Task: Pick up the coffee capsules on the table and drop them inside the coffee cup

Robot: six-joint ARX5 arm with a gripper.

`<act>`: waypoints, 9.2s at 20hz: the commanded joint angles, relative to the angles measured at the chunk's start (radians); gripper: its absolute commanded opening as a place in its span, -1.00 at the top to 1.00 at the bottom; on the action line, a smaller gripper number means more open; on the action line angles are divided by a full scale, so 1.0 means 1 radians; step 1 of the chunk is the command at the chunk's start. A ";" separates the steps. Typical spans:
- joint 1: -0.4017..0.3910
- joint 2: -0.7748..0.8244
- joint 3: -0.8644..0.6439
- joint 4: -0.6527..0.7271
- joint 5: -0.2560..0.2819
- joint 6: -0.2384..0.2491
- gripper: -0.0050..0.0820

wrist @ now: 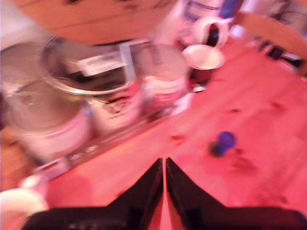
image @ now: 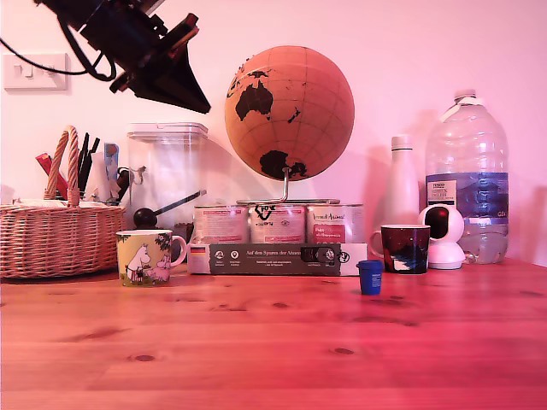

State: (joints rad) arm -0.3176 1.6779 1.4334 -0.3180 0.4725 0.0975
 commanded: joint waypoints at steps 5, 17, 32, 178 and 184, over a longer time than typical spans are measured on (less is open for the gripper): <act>-0.011 -0.155 -0.265 0.183 0.053 0.008 0.93; -0.124 -0.290 -0.670 0.612 0.104 -0.070 0.93; -0.216 -0.290 -0.924 0.928 0.016 -0.114 0.93; -0.417 0.788 0.503 0.064 -0.294 -0.247 0.35; -0.410 0.777 0.503 0.063 -0.294 -0.246 -0.70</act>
State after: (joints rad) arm -0.7303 2.4378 1.9289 -0.2649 0.1810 -0.1543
